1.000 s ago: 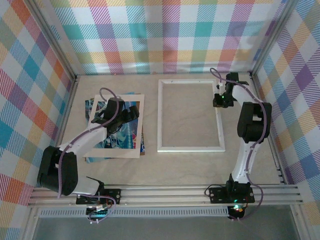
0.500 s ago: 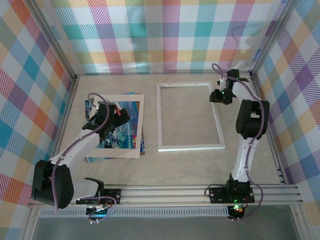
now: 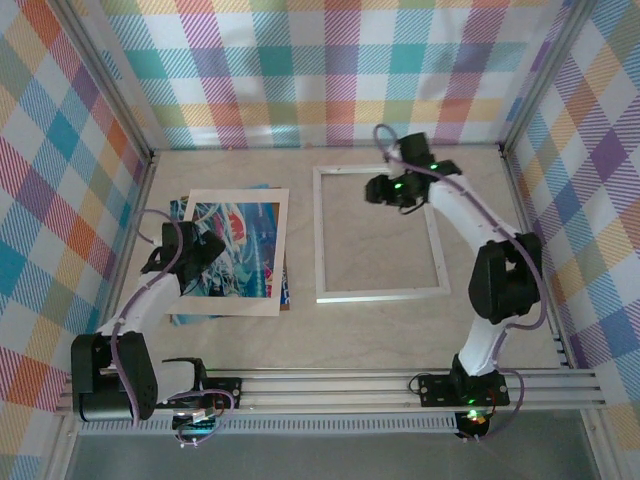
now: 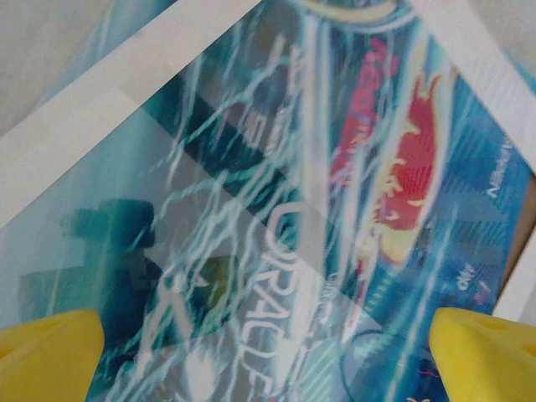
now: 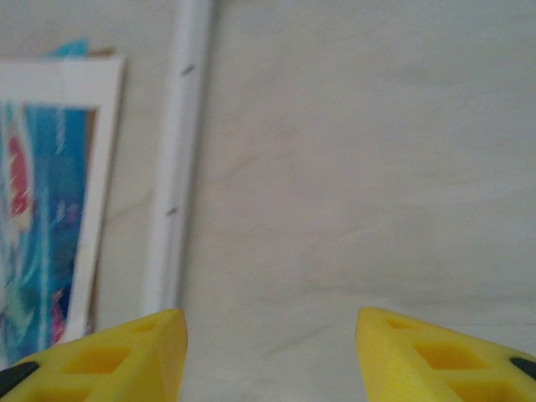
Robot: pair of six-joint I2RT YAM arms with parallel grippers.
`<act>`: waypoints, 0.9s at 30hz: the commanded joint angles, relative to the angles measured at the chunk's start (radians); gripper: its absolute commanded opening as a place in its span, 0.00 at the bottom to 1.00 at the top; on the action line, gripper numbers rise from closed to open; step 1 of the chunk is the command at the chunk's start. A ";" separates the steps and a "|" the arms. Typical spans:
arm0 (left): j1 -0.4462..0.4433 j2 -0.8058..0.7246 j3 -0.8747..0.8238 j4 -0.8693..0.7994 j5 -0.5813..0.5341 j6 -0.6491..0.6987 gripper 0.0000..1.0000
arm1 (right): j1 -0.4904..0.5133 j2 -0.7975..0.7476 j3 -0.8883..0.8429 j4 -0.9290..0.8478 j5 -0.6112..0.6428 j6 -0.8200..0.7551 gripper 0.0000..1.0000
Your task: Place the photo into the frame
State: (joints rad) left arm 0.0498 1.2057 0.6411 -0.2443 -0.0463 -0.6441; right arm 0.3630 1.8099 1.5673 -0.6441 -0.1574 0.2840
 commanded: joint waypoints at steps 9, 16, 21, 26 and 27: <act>0.017 0.031 -0.068 0.138 0.081 -0.043 1.00 | 0.395 0.175 0.063 0.082 0.047 0.217 0.56; 0.019 0.069 -0.094 0.149 0.059 -0.063 1.00 | 0.504 0.360 0.222 0.022 0.211 0.265 0.57; 0.020 0.083 -0.092 0.130 0.052 -0.057 1.00 | 0.515 0.435 0.249 0.032 0.208 0.298 0.57; 0.020 0.099 -0.099 0.129 0.045 -0.061 1.00 | 0.526 0.470 0.253 0.066 0.174 0.300 0.57; 0.021 0.101 -0.100 0.129 0.044 -0.061 1.00 | 0.526 0.475 0.254 0.069 0.160 0.302 0.57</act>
State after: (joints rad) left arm 0.0559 1.2926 0.5591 -0.1120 0.0143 -0.6922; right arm 0.8833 2.2654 1.7882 -0.5934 0.0185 0.5655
